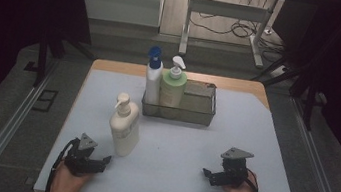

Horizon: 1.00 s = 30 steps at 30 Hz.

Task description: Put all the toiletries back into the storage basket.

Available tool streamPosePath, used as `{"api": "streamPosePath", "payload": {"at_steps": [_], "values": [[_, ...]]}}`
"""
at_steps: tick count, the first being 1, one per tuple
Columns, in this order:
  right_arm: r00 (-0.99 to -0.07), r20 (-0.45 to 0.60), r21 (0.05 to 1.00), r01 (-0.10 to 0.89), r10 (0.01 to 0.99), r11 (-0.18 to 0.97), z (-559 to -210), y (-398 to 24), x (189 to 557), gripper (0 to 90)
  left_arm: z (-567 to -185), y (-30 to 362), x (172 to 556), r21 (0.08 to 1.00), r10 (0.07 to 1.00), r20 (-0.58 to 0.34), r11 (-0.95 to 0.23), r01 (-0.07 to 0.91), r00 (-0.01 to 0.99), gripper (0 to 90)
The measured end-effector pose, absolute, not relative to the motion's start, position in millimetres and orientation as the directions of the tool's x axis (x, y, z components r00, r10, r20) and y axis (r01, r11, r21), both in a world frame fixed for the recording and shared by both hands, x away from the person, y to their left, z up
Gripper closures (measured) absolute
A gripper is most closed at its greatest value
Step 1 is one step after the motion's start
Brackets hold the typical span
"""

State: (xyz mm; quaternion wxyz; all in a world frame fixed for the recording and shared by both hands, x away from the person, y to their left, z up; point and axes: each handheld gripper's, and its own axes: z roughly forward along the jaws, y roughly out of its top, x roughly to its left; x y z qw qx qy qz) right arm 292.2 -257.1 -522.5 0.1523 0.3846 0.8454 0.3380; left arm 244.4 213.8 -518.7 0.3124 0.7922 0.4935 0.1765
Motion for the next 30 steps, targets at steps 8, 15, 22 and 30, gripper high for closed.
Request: {"api": "streamPosePath", "payload": {"at_steps": [8, 15, 22, 30], "values": [[-0.658, 0.003, 0.689, 0.547, 0.753, 0.476, -522.6, -257.2, 292.1, 0.0, -514.7, 221.0, 255.8, 0.668, 0.882, -0.073, -0.302, 0.68, 0.465, 42.8], [-0.658, 0.002, 0.689, 0.547, 0.753, 0.476, -522.6, -257.2, 292.1, 0.0, -512.6, 218.3, 268.6, 0.656, 0.872, -0.092, -0.311, 0.688, 0.481, 67.7], [-0.658, 0.001, 0.69, 0.546, 0.753, 0.476, -522.7, -257.3, 292.2, 0.0, -513.5, 207.9, 285.6, 0.657, 0.86, -0.115, -0.31, 0.687, 0.498, 89.2], [-0.658, 0.003, 0.686, 0.549, 0.753, 0.477, -522.4, -256.8, 292.3, 0.0, -516.0, 200.3, 293.8, 0.673, 0.845, -0.136, -0.305, 0.674, 0.518, 89.5]]}}
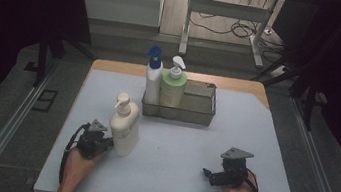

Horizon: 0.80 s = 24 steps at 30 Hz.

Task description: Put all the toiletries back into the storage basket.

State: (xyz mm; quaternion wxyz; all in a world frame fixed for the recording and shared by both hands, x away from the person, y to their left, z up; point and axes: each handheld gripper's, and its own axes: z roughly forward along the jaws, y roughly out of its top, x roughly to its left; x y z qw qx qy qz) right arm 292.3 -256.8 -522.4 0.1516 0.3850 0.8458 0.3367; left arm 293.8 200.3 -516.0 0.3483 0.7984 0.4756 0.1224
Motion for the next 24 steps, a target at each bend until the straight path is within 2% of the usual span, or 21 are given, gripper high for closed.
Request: {"api": "streamPosePath", "payload": {"at_steps": [24], "values": [[-0.656, 0.005, 0.686, 0.551, 0.755, 0.475, -522.5, -256.6, 292.4, 0.0, -516.2, 170.4, 286.4, 0.674, 0.808, -0.15, -0.338, 0.656, 0.57, 89.5]]}}
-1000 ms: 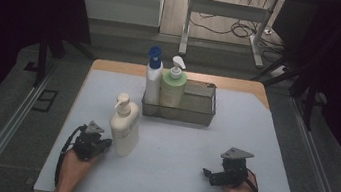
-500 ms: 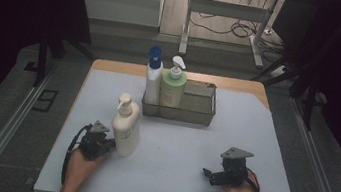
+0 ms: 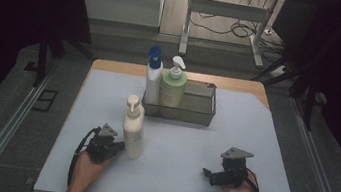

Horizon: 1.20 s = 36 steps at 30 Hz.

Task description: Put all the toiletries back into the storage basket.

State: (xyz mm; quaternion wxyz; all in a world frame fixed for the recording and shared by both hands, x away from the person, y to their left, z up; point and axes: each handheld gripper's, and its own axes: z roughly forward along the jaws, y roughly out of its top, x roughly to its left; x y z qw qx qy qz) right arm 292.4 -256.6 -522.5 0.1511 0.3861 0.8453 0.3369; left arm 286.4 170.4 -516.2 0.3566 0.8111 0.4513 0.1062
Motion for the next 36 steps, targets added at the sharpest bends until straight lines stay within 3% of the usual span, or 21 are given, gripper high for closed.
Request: {"api": "streamPosePath", "payload": {"at_steps": [36], "values": [[-0.654, 0.002, 0.688, 0.55, 0.756, 0.474, -522.6, -256.4, 292.5, 0.0, -516.1, 118.3, 283.3, 0.679, 0.71, -0.167, -0.42, 0.602, 0.684, 85.5]]}}
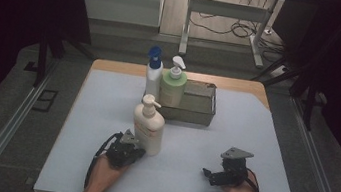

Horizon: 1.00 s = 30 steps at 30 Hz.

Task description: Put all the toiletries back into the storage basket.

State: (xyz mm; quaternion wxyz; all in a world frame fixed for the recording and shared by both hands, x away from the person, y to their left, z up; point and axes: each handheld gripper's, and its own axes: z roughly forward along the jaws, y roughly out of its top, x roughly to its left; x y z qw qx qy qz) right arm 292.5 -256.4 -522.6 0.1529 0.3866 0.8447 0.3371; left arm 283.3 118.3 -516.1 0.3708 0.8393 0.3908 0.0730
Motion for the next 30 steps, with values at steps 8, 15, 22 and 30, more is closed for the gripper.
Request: {"api": "streamPosePath", "payload": {"at_steps": [8, 15, 22, 30], "values": [[-0.658, 0.006, 0.682, 0.553, 0.753, 0.478, -521.6, -256.7, 293.6, 0.0, -513.5, 125.9, 272.8, 0.674, 0.733, -0.081, -0.459, 0.579, 0.675, 62.8], [-0.65, 0.007, 0.683, 0.558, 0.76, 0.471, -521.6, -255.8, 293.5, 0.0, -515.0, 137.6, 262.0, 0.664, 0.762, -0.038, -0.464, 0.586, 0.647, 35.9], [-0.651, 0.005, 0.683, 0.557, 0.759, 0.473, -521.5, -255.5, 293.6, 0.0, -518.0, 159.1, 251.5, 0.671, 0.798, -0.03, -0.43, 0.604, 0.602, 25.4], [-0.668, 0.01, 0.685, 0.547, 0.744, 0.481, -516.3, -249.8, 293.9, 0.0, -522.8, 163.0, 247.7, 0.692, 0.797, -0.028, -0.42, 0.587, 0.603, 17.8]]}}
